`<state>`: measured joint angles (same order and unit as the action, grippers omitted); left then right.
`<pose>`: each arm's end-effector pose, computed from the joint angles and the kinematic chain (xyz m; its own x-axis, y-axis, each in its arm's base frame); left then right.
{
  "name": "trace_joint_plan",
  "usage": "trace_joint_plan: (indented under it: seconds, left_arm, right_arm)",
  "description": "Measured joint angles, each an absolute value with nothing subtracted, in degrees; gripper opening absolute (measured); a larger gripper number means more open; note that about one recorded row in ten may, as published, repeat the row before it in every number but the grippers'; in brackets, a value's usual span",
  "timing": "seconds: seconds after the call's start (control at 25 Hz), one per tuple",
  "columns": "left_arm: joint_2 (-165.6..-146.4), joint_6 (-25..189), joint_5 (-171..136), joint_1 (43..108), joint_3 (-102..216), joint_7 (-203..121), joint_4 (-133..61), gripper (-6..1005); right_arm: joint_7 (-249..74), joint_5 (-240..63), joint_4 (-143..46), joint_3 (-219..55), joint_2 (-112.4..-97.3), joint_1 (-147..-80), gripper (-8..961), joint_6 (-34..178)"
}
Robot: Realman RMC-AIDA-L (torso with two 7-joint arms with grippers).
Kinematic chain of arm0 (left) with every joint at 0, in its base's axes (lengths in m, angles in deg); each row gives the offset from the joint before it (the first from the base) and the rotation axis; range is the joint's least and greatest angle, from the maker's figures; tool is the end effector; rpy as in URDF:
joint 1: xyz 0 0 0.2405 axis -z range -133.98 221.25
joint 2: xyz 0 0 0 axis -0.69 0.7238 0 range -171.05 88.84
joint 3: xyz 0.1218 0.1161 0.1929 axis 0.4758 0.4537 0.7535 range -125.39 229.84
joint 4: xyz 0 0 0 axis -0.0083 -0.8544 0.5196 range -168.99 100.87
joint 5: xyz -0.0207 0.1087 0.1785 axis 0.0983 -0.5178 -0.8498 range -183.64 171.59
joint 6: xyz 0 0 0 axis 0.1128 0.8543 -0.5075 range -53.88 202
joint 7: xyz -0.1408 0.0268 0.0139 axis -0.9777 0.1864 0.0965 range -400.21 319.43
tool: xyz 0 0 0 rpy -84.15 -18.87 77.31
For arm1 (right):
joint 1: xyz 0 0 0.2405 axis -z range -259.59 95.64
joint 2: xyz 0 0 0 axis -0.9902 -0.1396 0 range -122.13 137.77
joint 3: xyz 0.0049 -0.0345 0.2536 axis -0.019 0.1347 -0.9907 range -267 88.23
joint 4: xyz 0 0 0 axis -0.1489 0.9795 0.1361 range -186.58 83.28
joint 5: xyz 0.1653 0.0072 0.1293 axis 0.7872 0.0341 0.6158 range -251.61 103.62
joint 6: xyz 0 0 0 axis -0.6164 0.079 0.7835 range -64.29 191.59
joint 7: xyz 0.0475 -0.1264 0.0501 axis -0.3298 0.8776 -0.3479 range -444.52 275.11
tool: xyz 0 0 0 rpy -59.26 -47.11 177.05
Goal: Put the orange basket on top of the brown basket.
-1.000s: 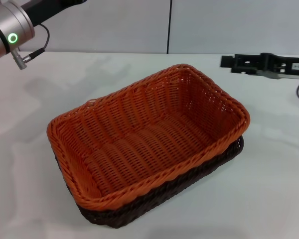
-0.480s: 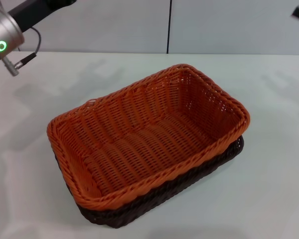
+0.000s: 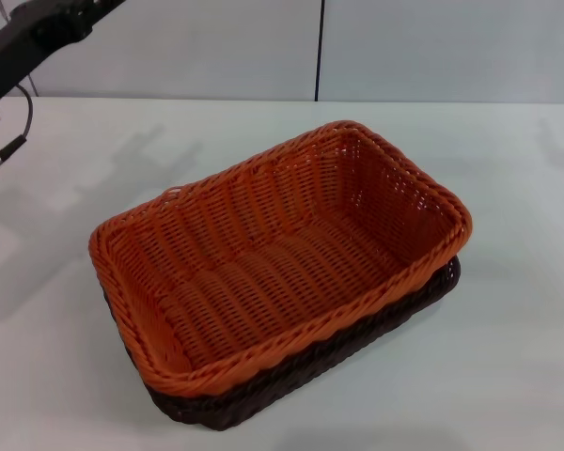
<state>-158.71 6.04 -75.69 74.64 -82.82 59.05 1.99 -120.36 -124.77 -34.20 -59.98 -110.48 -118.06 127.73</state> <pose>-0.2389 0.4060 0.0781 0.3883 0.0881 0.9173 0.7641 -0.5873 -0.2670 0.2867 0.4144 0.0867 0.5559 0.2472 -0.7936 -0.7814 -0.1701 -0.6004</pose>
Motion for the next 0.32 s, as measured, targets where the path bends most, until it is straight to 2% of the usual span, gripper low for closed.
trace_joint_plan:
  seconds: [0.32]
  left_arm:
    - [-158.78, 4.72, -74.98, 73.69, -82.84, 60.86, 0.21, 862]
  right_arm:
    - [-115.17, -118.08, -37.25, -60.09, -110.58, -119.51, 665, 127.76]
